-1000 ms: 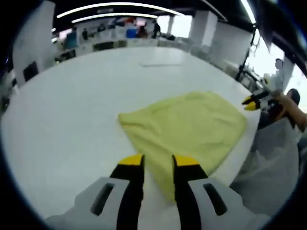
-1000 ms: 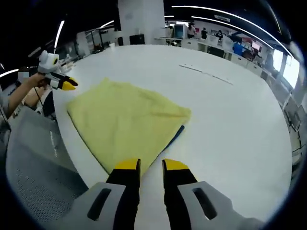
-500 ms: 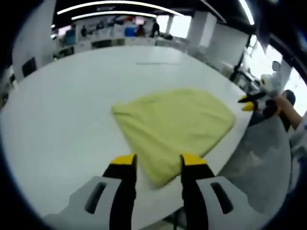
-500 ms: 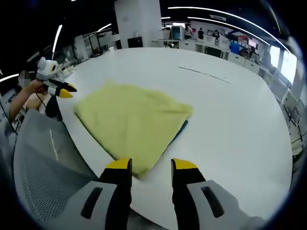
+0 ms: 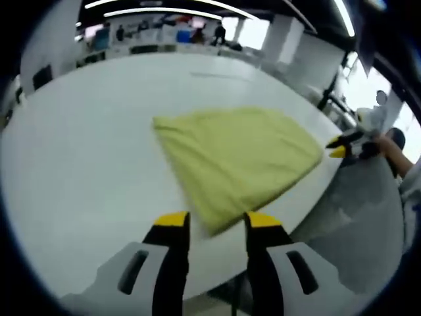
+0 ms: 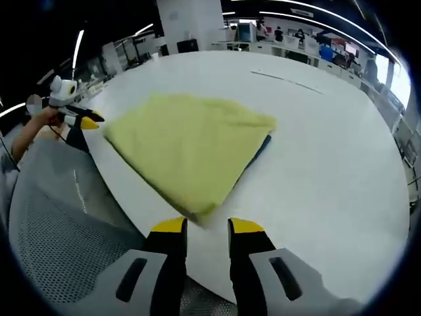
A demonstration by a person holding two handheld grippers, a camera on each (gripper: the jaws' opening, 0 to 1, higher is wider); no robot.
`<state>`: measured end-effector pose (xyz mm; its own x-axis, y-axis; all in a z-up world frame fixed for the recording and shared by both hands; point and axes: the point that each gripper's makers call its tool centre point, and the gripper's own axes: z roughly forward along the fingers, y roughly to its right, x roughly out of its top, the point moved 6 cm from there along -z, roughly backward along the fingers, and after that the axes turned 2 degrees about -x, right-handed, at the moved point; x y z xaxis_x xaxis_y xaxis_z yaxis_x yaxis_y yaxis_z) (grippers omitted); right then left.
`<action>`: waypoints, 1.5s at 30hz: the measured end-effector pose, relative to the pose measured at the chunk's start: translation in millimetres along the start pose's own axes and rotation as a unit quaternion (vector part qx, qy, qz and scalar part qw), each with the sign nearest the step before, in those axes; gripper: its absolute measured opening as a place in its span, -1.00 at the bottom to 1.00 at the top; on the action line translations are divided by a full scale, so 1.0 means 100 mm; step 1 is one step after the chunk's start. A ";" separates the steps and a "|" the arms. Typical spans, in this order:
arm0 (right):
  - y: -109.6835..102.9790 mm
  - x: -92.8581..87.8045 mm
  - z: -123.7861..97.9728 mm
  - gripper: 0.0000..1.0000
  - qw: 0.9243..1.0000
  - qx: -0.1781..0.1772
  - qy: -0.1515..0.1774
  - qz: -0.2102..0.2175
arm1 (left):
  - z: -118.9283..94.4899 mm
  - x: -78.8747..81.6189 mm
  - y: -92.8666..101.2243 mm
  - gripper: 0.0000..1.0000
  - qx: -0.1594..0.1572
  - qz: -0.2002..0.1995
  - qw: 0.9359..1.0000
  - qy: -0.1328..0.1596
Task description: Fold the garment on the visible template until the final outline fits inside the template.
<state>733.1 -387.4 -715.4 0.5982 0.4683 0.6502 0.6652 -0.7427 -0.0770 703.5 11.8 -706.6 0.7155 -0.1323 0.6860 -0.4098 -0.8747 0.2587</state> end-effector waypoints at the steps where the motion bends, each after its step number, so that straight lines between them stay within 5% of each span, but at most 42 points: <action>1: 0.01 -0.01 0.01 -0.56 1.000 0.001 -0.001 0.002 | 0.01 -0.02 -0.01 -0.42 0.000 -0.003 1.000 -0.001; 13: 0.07 0.00 0.09 -0.81 1.000 0.017 0.003 0.020 | 0.09 -0.12 -0.02 -0.55 0.009 -0.014 1.000 -0.016; 30: 0.03 -0.02 0.14 -0.84 0.999 0.031 -0.016 0.016 | 0.16 -0.06 -0.02 -0.89 -0.010 -0.014 1.000 -0.025; 45: 0.03 0.01 0.17 -0.98 0.999 0.032 -0.029 0.013 | 0.15 -0.07 -0.04 -1.00 -0.015 -0.023 0.999 -0.028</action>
<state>743.3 -380.7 -727.8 0.6396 0.4774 0.6025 0.6747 -0.7242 -0.1425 708.8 8.8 -722.3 0.7645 -0.1182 0.6337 -0.3918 -0.8659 0.3111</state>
